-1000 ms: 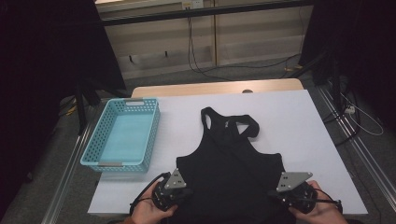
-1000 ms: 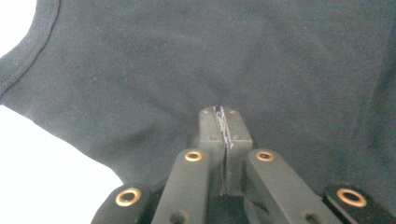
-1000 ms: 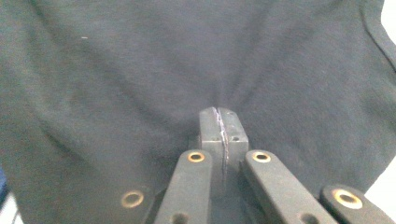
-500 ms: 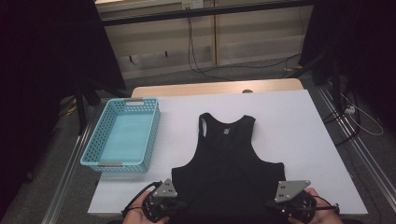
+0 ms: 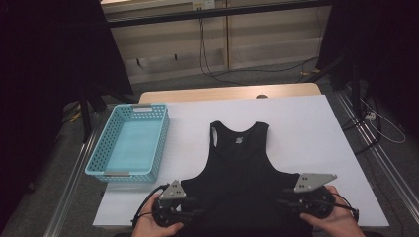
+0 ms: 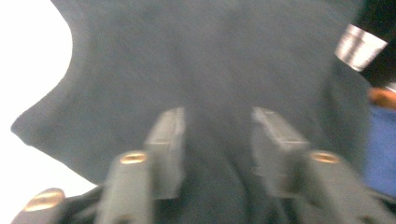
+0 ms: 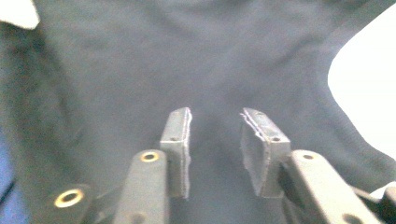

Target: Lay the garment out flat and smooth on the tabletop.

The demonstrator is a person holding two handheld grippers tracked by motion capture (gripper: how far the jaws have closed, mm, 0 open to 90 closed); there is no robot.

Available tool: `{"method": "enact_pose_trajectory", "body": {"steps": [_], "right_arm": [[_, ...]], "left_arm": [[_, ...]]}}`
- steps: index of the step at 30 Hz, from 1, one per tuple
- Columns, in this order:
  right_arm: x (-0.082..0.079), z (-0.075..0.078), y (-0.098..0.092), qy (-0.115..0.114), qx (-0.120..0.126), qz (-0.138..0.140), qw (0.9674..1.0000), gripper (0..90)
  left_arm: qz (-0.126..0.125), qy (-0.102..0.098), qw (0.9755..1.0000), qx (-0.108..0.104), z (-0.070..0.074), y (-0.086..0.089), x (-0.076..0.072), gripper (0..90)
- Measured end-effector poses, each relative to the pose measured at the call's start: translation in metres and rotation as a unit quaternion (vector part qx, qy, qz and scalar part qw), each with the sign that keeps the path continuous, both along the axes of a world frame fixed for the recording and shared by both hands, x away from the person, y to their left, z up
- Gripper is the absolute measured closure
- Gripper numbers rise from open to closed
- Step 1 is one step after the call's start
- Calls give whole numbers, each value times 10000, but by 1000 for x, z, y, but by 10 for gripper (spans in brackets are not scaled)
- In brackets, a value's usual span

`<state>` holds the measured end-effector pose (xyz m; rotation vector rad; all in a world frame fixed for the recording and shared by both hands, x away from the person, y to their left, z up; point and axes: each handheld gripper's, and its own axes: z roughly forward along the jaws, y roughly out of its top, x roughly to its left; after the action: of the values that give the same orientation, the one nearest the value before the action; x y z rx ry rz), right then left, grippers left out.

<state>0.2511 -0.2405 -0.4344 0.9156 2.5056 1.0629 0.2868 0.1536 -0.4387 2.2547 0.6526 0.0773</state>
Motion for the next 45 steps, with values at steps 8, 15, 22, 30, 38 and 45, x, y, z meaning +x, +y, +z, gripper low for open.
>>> {"method": "enact_pose_trajectory", "body": {"steps": [8,15,22,30,38,45], "right_arm": [[61,12,2,-314,191,-411,9985,576],[110,24,-1,-490,552,-798,9941,630],[172,26,11,-556,396,-1108,9915,728],[231,10,11,-350,-1,-1440,9890,785],[252,-13,5,-69,7,-1484,9889,702],[258,-25,10,74,63,-1492,9888,697]], "left_arm": [[469,-353,9979,-282,1,-21,44,216],[692,-537,9956,-322,-1,-15,56,136],[560,-553,9965,-271,-5,-19,50,137],[525,-600,9966,-196,-6,-20,50,137],[506,-588,9968,-184,-7,-20,51,136],[576,-582,9964,-217,-6,-19,50,137]]}}
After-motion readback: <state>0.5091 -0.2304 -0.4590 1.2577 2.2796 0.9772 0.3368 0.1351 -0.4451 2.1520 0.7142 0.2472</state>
